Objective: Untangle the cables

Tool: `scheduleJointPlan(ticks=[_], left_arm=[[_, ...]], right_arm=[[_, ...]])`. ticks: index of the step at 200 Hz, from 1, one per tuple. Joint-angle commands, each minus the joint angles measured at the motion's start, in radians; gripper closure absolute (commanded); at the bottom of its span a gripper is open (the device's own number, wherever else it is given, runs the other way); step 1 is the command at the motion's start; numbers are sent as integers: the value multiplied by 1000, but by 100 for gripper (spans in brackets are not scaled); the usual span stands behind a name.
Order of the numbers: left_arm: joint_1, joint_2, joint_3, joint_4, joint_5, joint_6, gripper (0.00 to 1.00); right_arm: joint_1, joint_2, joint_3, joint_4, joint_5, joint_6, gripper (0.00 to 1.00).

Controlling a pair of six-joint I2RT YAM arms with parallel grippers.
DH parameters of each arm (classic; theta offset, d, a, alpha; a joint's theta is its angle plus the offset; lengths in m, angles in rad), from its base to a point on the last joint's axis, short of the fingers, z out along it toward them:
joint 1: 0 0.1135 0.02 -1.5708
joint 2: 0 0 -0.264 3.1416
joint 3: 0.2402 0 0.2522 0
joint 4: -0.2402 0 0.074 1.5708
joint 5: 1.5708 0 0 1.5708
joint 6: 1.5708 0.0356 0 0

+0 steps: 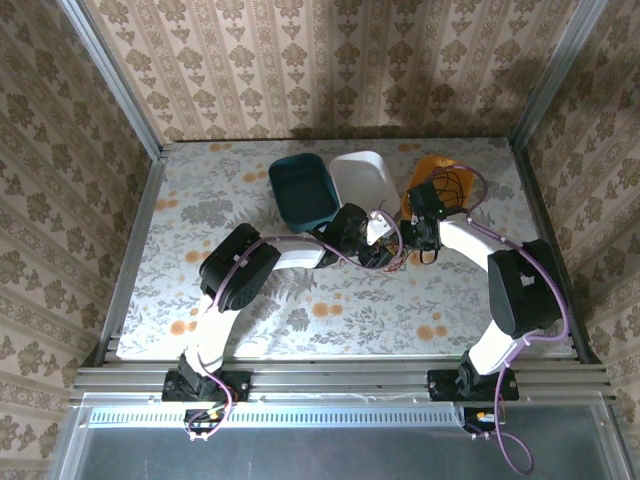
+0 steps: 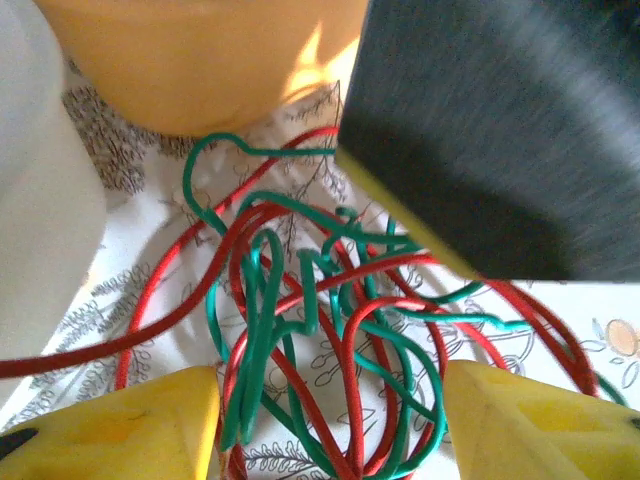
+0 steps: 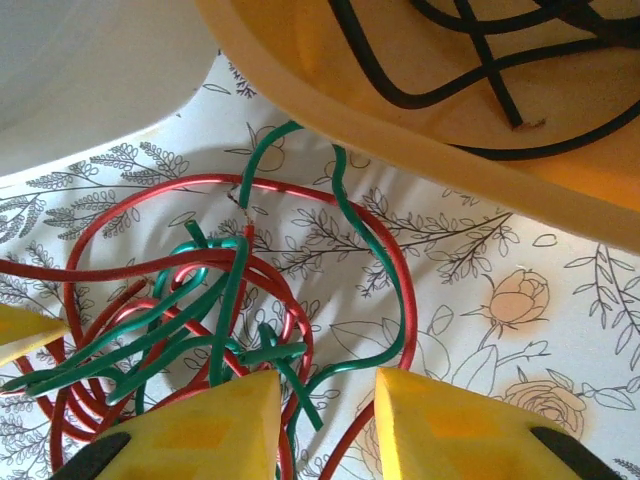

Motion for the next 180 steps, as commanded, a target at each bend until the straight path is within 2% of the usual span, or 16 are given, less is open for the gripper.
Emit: scheduleJointPlan(ticks=[1, 28, 40, 95, 104, 111, 119, 130, 154, 180], left_arm=[[9, 26, 27, -2, 6, 5, 40], [13, 35, 34, -4, 17, -2, 43], [13, 35, 34, -3, 19, -3, 50], [12, 30, 27, -2, 20, -2, 54], [12, 30, 25, -4, 20, -2, 57], [12, 30, 26, -4, 20, -2, 60], [12, 32, 27, -8, 20, -1, 67], [12, 35, 28, -9, 20, -1, 76], [15, 42, 33, -15, 19, 1, 100], [17, 51, 39, -24, 23, 3, 100]], right_arm=[[3, -60, -17, -2, -34, 6, 68], [4, -68, -20, -19, -51, 0, 68], [5, -62, -24, -18, -53, 0, 68], [4, 18, -36, 18, -79, 14, 70], [4, 23, -37, 18, -80, 13, 75], [5, 22, -36, 16, -78, 14, 83], [5, 13, -34, 11, -74, 11, 92], [5, -16, -29, -2, -69, 10, 100], [3, -104, -7, -37, -69, 9, 100], [-1, -187, 44, -88, -76, 18, 100]])
